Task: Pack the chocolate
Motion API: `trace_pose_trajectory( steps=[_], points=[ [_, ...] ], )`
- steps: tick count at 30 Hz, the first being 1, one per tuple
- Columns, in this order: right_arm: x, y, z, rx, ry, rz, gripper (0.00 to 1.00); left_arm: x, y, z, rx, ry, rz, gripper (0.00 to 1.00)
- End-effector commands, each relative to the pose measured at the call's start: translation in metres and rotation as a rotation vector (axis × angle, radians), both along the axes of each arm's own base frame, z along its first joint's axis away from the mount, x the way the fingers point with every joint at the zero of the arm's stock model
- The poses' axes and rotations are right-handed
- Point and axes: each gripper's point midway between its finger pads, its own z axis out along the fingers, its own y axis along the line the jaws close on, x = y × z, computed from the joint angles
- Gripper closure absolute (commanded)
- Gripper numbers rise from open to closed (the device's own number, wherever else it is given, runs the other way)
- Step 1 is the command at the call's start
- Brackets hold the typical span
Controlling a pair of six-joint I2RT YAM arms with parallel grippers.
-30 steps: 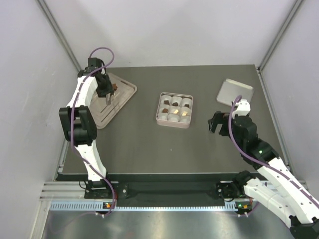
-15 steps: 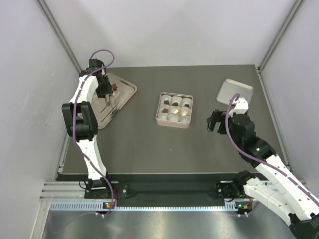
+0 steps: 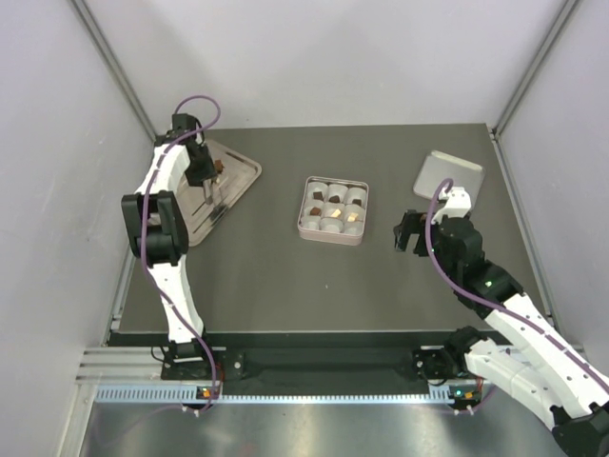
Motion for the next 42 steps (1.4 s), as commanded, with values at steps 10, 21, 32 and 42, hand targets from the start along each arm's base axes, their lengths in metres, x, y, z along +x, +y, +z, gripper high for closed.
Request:
trace_pose_trajectory(
  steps=[10,21,32,42],
  points=[
    [0.007,0.003,0.009,0.003,-0.050,-0.005,0.00,0.025,0.009,0.017,0.024,-0.086,0.012,0.60],
    [0.006,0.002,0.011,0.010,-0.059,-0.006,0.00,0.007,0.009,0.041,0.027,-0.078,0.035,0.69],
    [0.001,0.003,0.019,0.043,-0.066,0.001,0.00,-0.034,-0.006,0.082,0.008,-0.118,0.020,0.70],
    [-0.003,0.004,0.022,0.062,-0.065,0.008,0.00,-0.023,-0.016,0.079,-0.030,-0.132,-0.043,0.63]
  ],
)
